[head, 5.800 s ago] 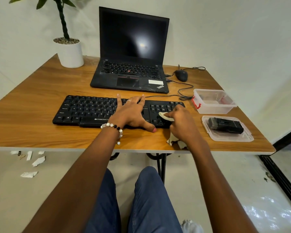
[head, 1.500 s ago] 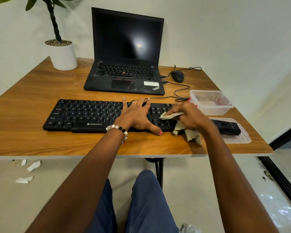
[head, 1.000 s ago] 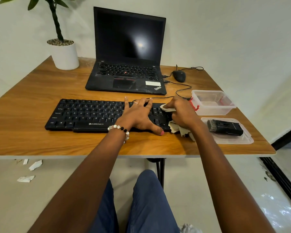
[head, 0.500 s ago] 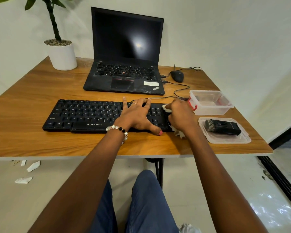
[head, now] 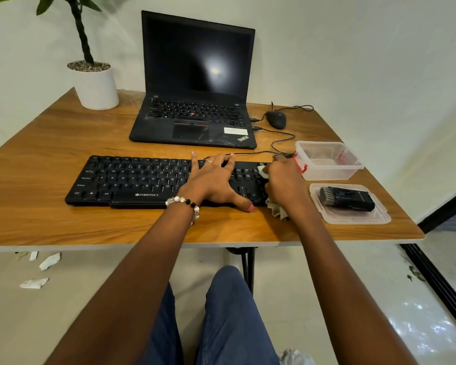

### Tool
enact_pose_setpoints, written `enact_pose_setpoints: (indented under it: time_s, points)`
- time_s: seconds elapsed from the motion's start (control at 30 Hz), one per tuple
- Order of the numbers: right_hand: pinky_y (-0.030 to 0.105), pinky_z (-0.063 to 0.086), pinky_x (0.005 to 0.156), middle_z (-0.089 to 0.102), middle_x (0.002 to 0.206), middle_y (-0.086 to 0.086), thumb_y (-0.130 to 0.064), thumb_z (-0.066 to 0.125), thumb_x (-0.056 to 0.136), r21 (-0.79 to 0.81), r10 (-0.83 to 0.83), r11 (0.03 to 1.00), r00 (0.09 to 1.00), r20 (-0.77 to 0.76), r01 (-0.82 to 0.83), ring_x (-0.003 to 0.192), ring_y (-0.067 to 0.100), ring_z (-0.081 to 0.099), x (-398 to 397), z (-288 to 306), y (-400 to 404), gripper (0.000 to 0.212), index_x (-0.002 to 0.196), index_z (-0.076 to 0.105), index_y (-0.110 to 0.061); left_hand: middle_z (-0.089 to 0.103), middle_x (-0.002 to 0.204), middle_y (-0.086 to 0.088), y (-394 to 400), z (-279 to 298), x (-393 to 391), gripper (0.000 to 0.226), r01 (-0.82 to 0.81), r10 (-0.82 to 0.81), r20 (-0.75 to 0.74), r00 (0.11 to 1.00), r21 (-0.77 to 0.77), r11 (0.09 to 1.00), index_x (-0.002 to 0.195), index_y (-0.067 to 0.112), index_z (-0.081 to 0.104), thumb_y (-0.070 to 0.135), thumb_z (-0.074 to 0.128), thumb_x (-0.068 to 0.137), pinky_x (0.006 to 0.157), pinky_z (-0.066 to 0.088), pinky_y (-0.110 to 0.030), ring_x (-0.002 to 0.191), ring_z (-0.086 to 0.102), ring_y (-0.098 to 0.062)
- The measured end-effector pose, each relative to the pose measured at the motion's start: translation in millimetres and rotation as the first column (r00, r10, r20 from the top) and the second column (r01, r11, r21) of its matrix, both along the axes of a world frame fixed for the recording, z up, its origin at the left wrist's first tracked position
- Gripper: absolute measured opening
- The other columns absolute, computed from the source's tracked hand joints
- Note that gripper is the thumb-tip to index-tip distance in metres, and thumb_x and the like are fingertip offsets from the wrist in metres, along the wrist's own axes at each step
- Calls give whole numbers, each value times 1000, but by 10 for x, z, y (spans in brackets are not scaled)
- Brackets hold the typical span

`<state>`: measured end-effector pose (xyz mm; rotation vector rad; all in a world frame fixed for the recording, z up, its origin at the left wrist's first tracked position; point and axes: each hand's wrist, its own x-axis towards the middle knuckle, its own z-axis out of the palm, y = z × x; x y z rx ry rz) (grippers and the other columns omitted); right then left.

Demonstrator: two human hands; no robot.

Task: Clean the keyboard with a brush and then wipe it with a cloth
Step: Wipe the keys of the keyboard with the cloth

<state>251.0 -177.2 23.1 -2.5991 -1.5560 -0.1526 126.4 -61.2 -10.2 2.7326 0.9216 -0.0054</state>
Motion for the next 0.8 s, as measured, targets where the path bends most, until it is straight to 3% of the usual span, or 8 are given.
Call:
enact_pose_setpoints:
  time_s: [0.17, 0.37, 0.5, 0.57, 0.7, 0.8]
  points:
    - [30, 39, 98, 49, 133, 6, -3, 59, 90, -45, 156, 986, 985, -69, -159, 124, 24, 42, -12, 12, -50, 49, 137, 54, -17, 6, 160, 1, 3, -1, 8, 141, 6, -6, -6, 1000, 8, 1000, 154, 22, -2, 94, 53, 46, 108, -20, -65, 148, 2, -27]
    - [38, 37, 107, 46, 137, 13, -3, 59, 90, -22, -50, 999, 998, -33, 50, 127, 31, 38, 209, 42, -190, 45, 134, 57, -10, 4, 161, 0, 15, -15, 1, 142, 5, -5, 3, 1000, -5, 1000, 154, 23, -2, 95, 52, 45, 108, -19, -65, 148, 0, -26]
    - [42, 39, 107, 41, 145, 17, -6, 58, 91, -3, -78, 997, 996, -39, 78, 134, 35, 34, -5, 0, -167, 28, 119, 64, -3, 3, 161, -1, 18, -21, 10, 142, 0, 0, -5, 1000, -3, 1000, 154, 24, -3, 95, 52, 44, 109, -20, -64, 148, -1, -27]
    - [39, 39, 105, 41, 145, 16, -7, 59, 90, 13, -54, 998, 997, -49, 55, 133, 33, 36, -113, -29, -166, 27, 116, 63, -1, 4, 161, 0, 26, -26, 13, 143, 0, 0, -2, 1000, -4, 1000, 154, 24, -3, 95, 52, 44, 109, -20, -64, 148, 0, -27]
    - [26, 35, 95, 48, 133, 7, -2, 58, 90, 20, 86, 996, 990, -113, -85, 122, 24, 41, -126, -53, -216, 42, 132, 58, -9, 5, 160, 1, 31, -19, 18, 141, 6, -6, -5, 1000, 1, 1000, 154, 23, -3, 94, 54, 46, 109, -18, -65, 148, 2, -27]
    - [24, 34, 97, 49, 130, 5, 0, 58, 89, 45, 65, 997, 984, -165, -58, 121, 22, 41, -3, -39, -278, 46, 133, 59, -14, 5, 160, 2, 26, -21, 13, 142, 7, -7, 3, 1000, -7, 1000, 154, 23, -3, 94, 54, 46, 109, -18, -65, 148, 2, -26]
